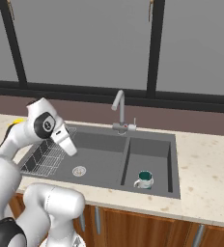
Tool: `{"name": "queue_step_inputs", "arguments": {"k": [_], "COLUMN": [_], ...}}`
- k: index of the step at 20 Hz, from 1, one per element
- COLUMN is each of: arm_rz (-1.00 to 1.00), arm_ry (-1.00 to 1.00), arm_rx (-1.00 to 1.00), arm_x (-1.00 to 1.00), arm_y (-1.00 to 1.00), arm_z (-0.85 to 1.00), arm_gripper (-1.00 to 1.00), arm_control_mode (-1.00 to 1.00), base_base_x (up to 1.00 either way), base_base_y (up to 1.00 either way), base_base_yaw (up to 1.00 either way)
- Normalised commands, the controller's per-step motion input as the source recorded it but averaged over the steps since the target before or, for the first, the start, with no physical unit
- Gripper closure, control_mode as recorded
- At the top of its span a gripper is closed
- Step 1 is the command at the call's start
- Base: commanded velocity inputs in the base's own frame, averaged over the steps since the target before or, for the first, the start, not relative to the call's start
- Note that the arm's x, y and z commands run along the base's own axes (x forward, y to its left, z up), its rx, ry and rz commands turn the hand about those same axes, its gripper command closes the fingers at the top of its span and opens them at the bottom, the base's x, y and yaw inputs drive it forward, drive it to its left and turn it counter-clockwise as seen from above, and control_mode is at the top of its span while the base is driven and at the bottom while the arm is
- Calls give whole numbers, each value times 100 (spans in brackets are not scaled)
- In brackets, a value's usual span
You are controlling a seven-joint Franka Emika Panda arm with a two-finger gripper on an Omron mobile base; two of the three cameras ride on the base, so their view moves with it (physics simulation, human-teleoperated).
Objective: Move any existing items from the left basin to the right basin for drying. Then move the cup from the counter to the left basin of the sink for washing.
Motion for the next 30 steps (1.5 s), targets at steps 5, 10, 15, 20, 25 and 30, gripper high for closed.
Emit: {"name": "queue_step_inputs", "arguments": {"k": [5,10,15,20,25,30], "arm_rz": [4,3,2,2,3,6], "arm_ry": [0,-3,-1,-2,-2,-2], "arm_rx": [0,0,0,0,0,1], "arm_x": [0,0,7,13,17,20], "arm_y": [62,64,61,51,45,43], "arm_z": [6,7,7,7,14,10], "arm_gripper": [-100,-100,-100,-100,-100,-100], "arm_control_mode": [-100,-100,-100,-100,-100,-100], "base_base_x": [0,0,0,0,0,0], "base_base_y": [0,0,0,0,0,0], "base_base_yaw": [0,0,0,0,0,0]}}
